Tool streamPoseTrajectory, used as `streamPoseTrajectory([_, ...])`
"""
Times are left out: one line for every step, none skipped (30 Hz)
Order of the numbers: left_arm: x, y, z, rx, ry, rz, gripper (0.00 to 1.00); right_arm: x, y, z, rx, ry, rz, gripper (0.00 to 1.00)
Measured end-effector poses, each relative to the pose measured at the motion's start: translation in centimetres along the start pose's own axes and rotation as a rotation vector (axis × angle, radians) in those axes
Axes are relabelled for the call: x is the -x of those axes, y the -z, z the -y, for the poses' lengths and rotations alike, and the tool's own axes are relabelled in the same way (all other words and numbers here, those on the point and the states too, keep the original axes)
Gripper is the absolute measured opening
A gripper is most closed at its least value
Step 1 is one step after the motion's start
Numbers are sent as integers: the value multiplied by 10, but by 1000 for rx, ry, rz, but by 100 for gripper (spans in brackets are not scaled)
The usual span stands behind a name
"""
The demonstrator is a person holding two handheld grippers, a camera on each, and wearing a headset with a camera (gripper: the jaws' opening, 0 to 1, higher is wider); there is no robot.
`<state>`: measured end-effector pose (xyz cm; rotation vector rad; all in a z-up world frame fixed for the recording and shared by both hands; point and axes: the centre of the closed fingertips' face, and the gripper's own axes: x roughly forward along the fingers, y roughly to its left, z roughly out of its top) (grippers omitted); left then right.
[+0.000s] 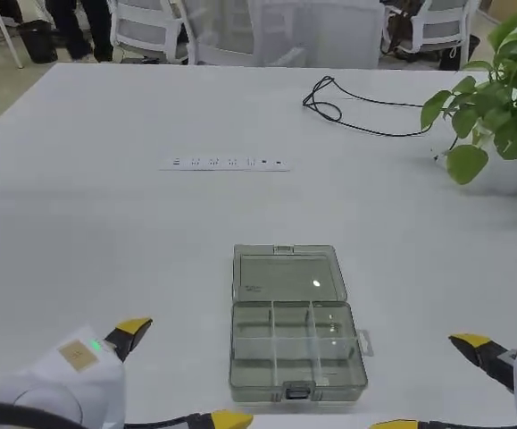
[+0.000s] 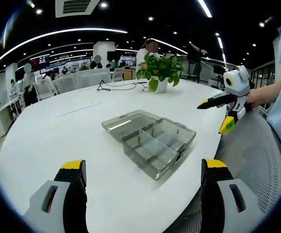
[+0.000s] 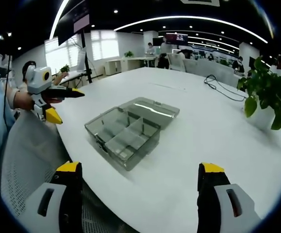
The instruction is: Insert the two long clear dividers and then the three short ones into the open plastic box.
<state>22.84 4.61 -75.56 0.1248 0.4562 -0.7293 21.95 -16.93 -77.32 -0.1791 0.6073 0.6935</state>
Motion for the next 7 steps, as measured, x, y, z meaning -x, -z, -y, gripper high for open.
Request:
streamPoseTrajectory([0, 1, 0, -1, 2, -2, 100, 0, 0, -1, 1, -3, 1, 100])
streamPoseTrajectory([0, 2, 0, -2, 2, -4, 100, -1, 0, 0, 2, -3, 2, 100])
streamPoseTrajectory([0, 3, -1, -8, -3, -7, 100, -1, 1, 0, 3, -6, 1, 100])
streamPoseTrajectory([0, 2, -1, -7, -5, -5, 100, -2, 1, -1, 2, -6, -1, 100])
streamPoseTrajectory([0, 2, -1, -6, -6, -4, 100, -2, 1, 0, 3, -6, -2, 100])
streamPoseTrajectory([0, 2, -1, -6, -7, -6, 100, -2, 1, 0, 4, -4, -3, 100])
streamPoseTrajectory([0, 2, -1, -7, -8, -7, 100, -2, 1, 1, 5, -1, -1, 100])
